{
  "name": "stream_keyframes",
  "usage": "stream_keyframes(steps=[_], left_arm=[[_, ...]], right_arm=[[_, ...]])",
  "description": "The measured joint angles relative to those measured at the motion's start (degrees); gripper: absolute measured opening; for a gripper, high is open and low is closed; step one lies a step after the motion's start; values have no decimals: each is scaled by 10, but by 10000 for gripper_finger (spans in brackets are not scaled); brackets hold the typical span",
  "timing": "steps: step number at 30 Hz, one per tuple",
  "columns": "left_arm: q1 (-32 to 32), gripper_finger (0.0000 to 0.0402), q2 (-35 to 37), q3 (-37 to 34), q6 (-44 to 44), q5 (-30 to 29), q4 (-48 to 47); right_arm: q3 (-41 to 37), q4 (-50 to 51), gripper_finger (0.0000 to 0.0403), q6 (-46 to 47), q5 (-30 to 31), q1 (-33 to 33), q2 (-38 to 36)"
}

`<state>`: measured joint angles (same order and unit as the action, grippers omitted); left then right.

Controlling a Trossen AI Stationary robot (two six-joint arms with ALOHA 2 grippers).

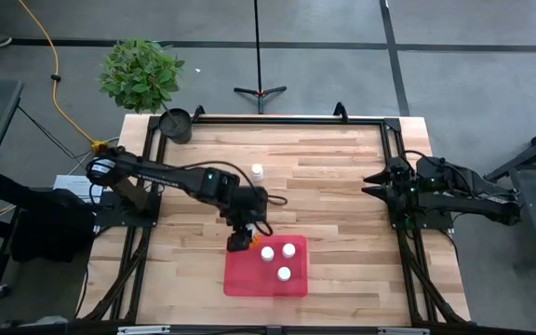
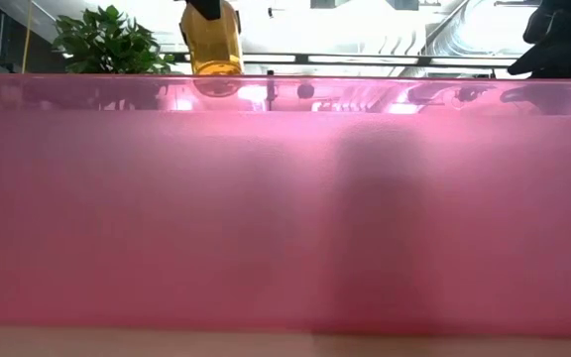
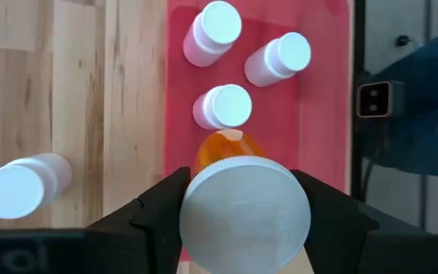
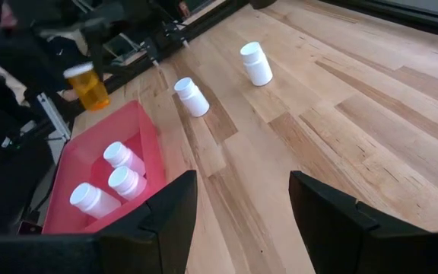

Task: Pick and place pill bottles into a basket
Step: Put the orange pill bottle into the bin

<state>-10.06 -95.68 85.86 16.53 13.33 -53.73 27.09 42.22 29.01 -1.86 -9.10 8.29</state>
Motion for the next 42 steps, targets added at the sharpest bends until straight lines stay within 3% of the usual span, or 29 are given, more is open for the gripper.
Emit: stream_keyframes(steps=[3, 12, 20, 24, 34, 42], left_arm=[[-24, 258, -2, -2, 13, -25, 0], [-88, 237, -4, -39, 69, -66, 32], [-107, 260, -4, -94, 100, -113, 76], [-106, 239, -4, -110, 123, -112, 108], [-107, 258, -23, -113, 163, -73, 258], [-138, 239, -67, -114, 183, -61, 306]], right_arm=[[0, 5, 199, 6, 12, 0, 0], [0, 4, 199, 10, 30, 0, 0], [0, 5, 199, 10, 29, 0, 0], [0, 5, 199, 10, 26, 0, 0], [0, 5, 199, 8, 17, 0, 0], [0, 5, 199, 8, 16, 0, 2]])
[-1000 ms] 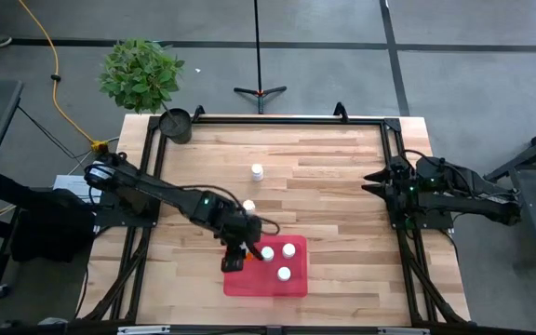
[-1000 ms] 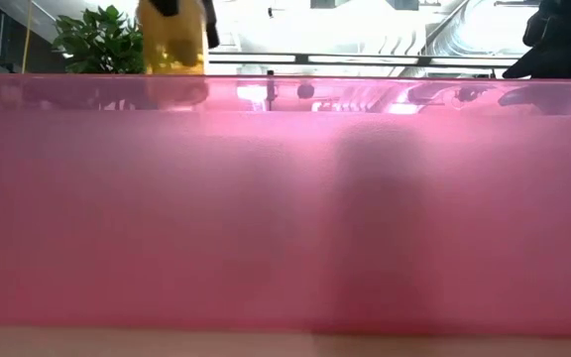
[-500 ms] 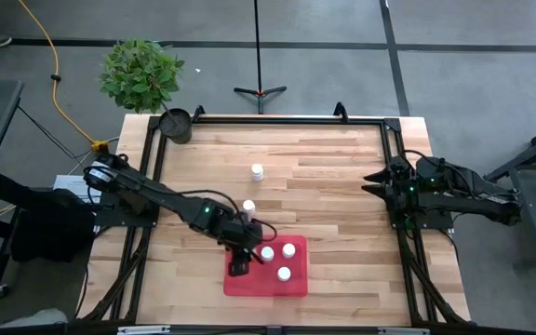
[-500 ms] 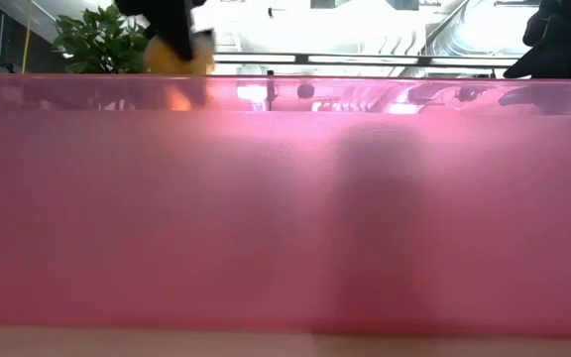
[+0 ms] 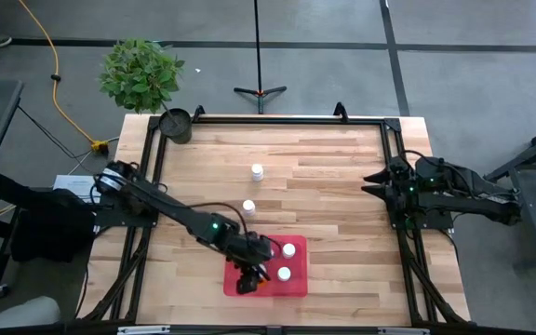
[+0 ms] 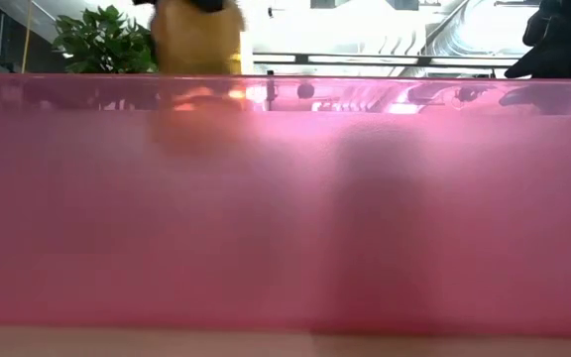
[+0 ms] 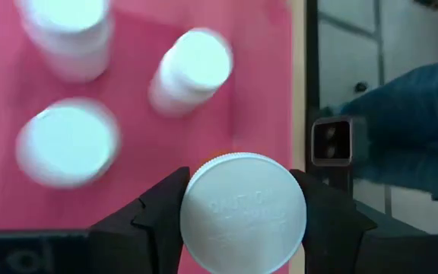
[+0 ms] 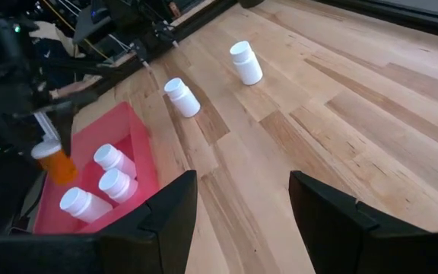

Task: Pick and place pill bottles into a basket
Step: Put the orange pill bottle into the bin

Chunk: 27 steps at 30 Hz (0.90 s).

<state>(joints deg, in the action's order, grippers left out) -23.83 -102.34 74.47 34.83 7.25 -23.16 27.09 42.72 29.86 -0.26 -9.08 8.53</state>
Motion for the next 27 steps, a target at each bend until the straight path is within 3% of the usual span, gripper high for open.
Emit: stream_keyframes(steps=[8, 15, 23, 27], left_arm=[[-10, 257, -59, 2, -20, -24, 27], [-9, 239, -65, 9, -113, -132, 20], [-10, 265, -65, 9, -119, -106, 13], [-9, 250, -66, 9, -121, -106, 11]], right_arm=[[0, 1, 199, 0, -3, 0, 16], [0, 0, 199, -1, -6, 0, 21], [0, 0, 199, -3, -10, 0, 24], [0, 0, 199, -3, -10, 0, 24]])
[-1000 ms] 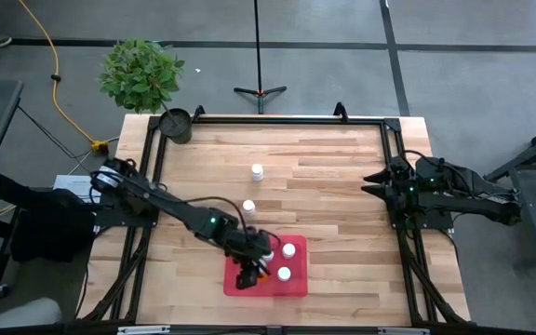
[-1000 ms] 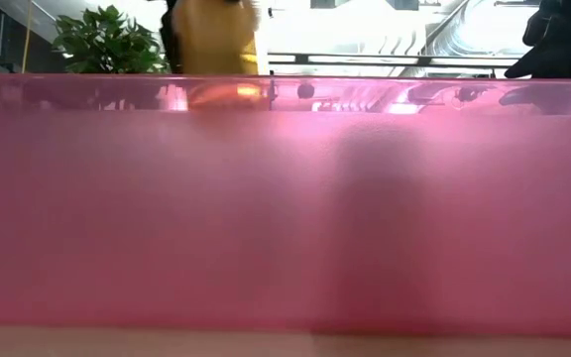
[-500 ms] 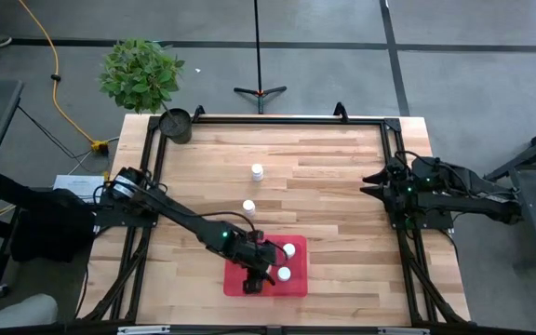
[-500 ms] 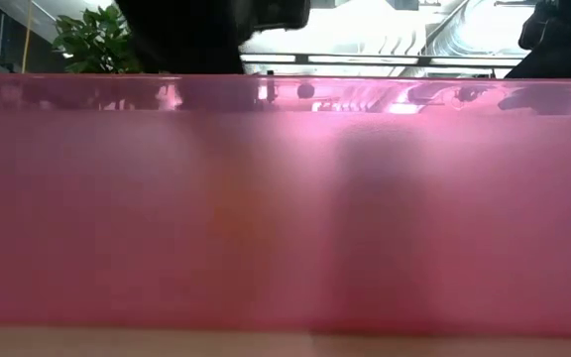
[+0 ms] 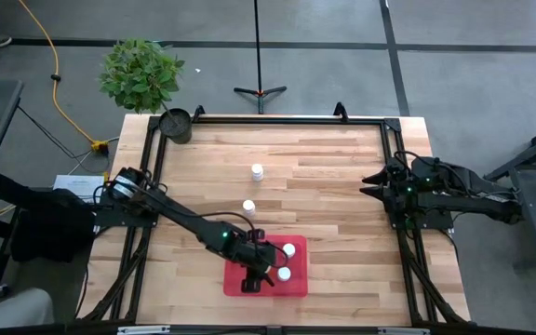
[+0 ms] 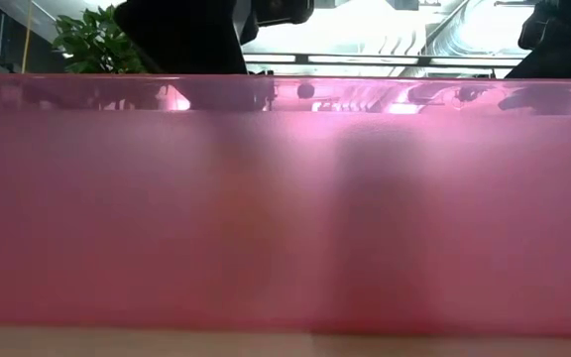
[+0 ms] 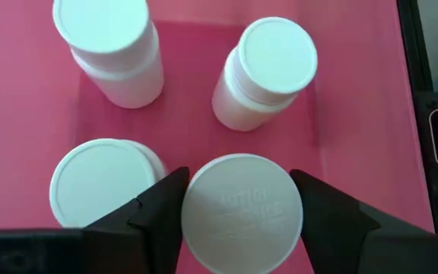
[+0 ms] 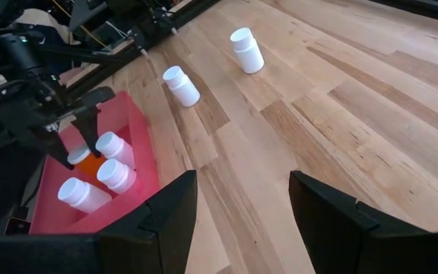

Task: Pick and place pill bottles into a basket
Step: Put the orange pill bottle into the bin, then put the white pill bottle into the bin

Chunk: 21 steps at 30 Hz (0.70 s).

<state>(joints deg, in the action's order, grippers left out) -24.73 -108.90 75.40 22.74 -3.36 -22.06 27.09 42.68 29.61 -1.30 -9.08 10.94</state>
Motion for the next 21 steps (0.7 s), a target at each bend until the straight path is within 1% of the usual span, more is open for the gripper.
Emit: stream_keyframes(steps=[2, 5, 7, 11, 14, 17, 21], left_arm=[[0, 240, 0, 0, 0, 6, 0], [0, 242, 0, 0, 0, 23, 0], [0, 258, 0, 0, 0, 28, 0], [0, 308, 0, 11, -1, 28, -3], [0, 331, 0, 15, -6, 14, -4], [0, 341, 0, 23, -21, 4, -4], [0, 338, 0, 36, -32, 0, -5]], right_arm=[[0, 0, 199, 0, 0, 0, 0], [0, 0, 199, 0, 0, 0, 0], [0, 0, 199, 0, 0, 0, 0], [0, 0, 199, 0, 0, 0, 0], [0, 0, 199, 0, 0, 0, 0], [0, 0, 199, 0, -2, 0, 0], [0, 0, 199, 0, -5, 0, 0]])
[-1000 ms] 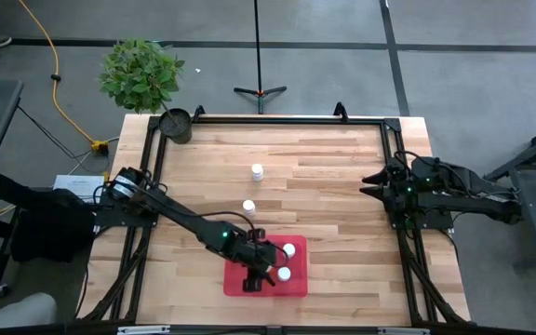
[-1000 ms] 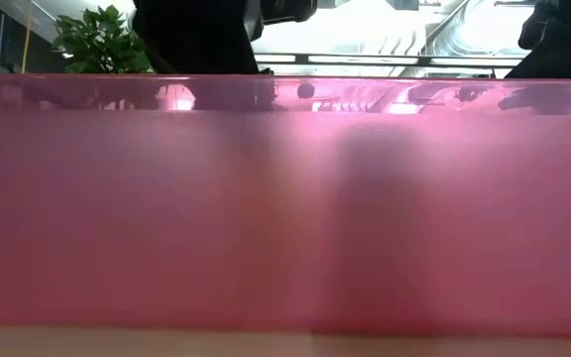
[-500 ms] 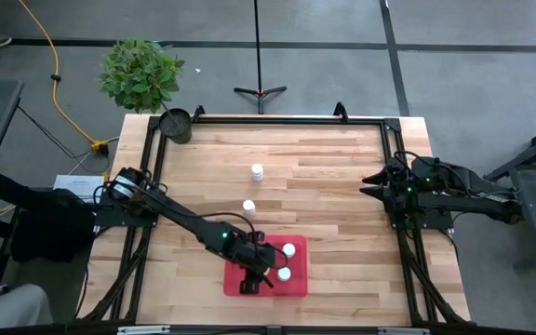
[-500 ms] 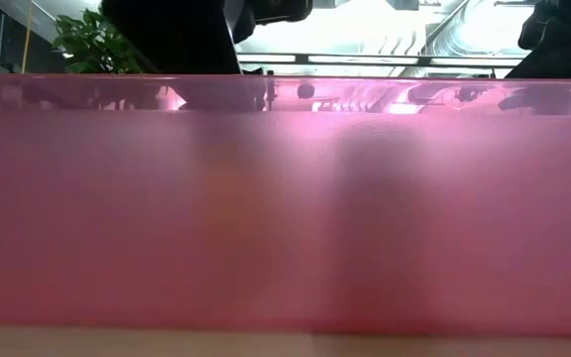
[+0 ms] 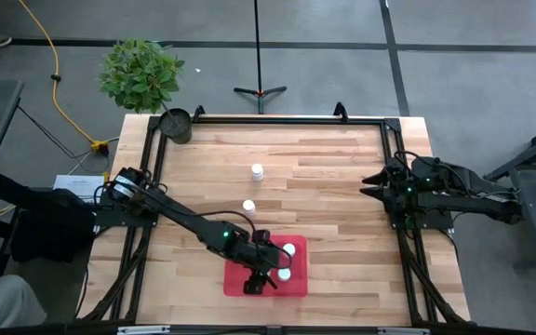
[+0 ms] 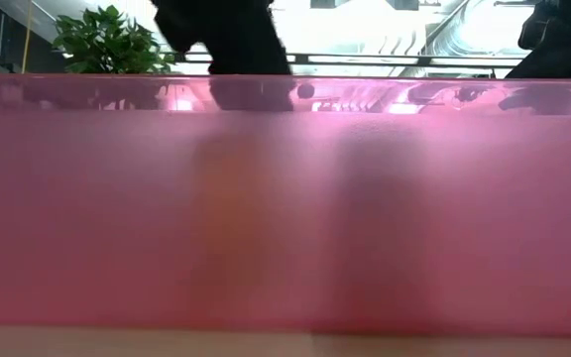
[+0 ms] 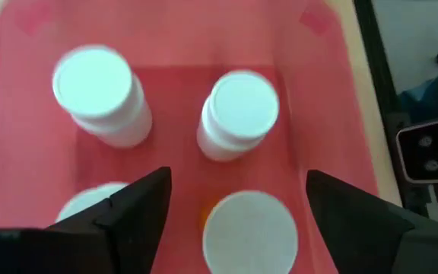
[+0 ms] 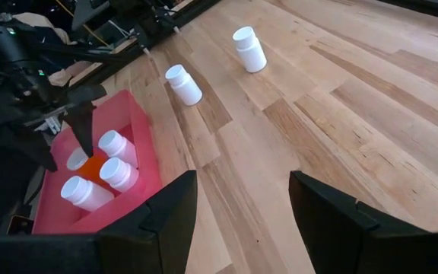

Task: Pick and place pill bottles into a basket
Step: Put the white pill bottle into the bin

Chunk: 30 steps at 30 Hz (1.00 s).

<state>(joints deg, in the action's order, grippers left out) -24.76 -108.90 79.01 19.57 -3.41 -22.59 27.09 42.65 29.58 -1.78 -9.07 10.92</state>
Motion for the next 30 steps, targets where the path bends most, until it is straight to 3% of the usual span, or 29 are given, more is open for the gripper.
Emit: stream_keyframes(steps=[6, 14, 21, 30], left_arm=[[0, 331, 0, 49, -43, -30, -46], [6, 330, 0, 147, -77, -135, -229], [39, 330, 0, 216, -58, -137, -367], [88, 330, 0, 226, -58, -112, -535]], right_arm=[[0, 0, 199, 0, -1, 0, 0], [0, 0, 199, 0, -3, 0, 0], [0, 0, 199, -2, -11, 0, 0], [0, 0, 199, -2, -16, 0, 0]])
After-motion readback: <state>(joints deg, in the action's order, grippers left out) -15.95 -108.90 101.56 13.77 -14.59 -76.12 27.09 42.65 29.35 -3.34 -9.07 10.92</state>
